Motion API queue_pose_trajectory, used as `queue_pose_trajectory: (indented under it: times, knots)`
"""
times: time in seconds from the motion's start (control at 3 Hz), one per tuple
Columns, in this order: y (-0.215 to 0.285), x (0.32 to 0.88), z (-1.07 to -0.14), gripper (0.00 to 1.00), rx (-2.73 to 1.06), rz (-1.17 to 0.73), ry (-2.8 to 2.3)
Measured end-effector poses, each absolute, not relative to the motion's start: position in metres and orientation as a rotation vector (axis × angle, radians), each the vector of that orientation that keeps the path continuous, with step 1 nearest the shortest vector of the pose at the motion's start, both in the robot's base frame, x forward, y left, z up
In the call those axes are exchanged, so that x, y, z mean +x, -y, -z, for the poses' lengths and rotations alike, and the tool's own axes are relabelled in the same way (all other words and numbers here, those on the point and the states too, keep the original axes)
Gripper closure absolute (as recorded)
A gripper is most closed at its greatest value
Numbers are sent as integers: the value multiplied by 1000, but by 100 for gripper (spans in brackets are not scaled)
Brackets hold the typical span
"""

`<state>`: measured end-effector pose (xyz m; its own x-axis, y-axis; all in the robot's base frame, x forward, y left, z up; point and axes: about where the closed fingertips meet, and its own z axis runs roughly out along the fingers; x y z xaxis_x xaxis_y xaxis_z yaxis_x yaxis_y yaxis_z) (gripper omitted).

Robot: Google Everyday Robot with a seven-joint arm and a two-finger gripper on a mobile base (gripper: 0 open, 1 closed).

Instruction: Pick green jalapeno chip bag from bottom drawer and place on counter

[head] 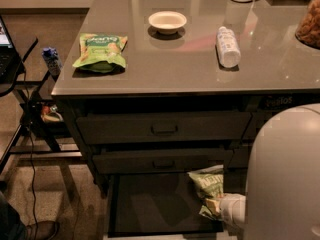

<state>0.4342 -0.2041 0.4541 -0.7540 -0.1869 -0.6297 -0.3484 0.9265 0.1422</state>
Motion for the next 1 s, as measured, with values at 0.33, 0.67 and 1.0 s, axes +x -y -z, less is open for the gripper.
queue_pose_trajectory:
  times: [0.33,0.67,1.0]
  knots:
    - [193,440,-485,100,-399,-356,-2418]
    - [173,450,-529,100,-422,-369,-2387]
    - [172,458,-550,100,-416,-361,-2346]
